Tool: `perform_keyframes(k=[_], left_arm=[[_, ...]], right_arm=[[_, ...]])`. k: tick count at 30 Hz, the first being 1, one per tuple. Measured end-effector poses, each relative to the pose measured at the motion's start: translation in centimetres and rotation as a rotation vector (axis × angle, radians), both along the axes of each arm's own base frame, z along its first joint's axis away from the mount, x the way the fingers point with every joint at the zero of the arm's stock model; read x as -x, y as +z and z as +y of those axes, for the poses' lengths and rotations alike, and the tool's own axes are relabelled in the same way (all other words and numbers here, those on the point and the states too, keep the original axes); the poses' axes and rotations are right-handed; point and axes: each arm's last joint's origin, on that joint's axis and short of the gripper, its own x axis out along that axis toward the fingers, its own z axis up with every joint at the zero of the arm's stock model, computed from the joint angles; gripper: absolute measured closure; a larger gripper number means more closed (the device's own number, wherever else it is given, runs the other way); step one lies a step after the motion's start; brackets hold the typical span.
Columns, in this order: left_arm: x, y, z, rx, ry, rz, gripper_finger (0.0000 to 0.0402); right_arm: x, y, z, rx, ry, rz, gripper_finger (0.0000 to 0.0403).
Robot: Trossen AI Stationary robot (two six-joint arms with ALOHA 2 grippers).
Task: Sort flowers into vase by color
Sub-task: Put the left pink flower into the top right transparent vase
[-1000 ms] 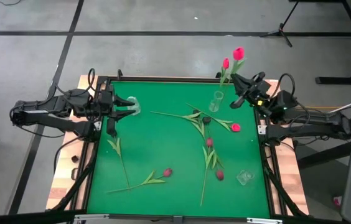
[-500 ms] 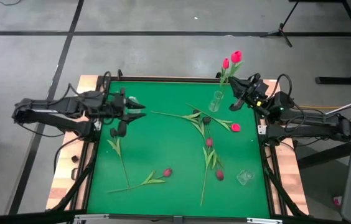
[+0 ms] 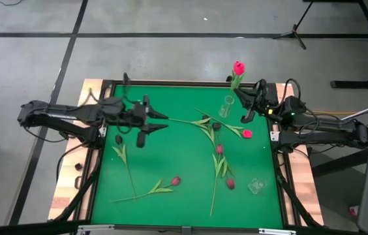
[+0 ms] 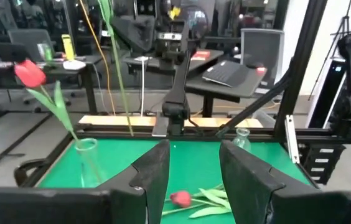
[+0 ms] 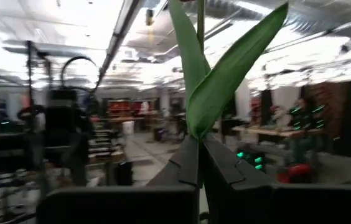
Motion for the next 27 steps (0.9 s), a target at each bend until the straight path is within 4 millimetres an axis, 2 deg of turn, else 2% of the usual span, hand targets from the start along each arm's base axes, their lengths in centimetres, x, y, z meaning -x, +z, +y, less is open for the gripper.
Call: perform_keyframes(k=[6, 11, 18, 23, 27], left_arm=[[-4.5, -2.7, 0.1, 0.005, -0.050, -0.005, 0.0264], [-7.0, -4.2, 1.6, 0.028, -0.059, -0.073, 0.0264], [-8.4, -4.5, 3.6, 0.110, -0.132, -0.217, 0.0264], [-9.1, -4.6, 3.8, 0.124, -0.141, -0.255, 0.0264], [-10.6, -4.8, 3.9, 0.126, -0.164, -0.241, 0.0264]], right_arm=[[-0.3, -0.1, 0.1, -0.024, 0.074, -0.007, 0.0396], [-0.4, -0.1, 0.3, -0.047, 0.147, -0.018, 0.0395], [-2.6, -1.7, 0.0, -0.116, 0.227, 0.059, 0.0395], [-4.4, -2.7, -0.3, -0.135, 0.266, 0.051, 0.0395], [-5.6, -3.4, -0.5, -0.148, 0.308, 0.037, 0.0395]])
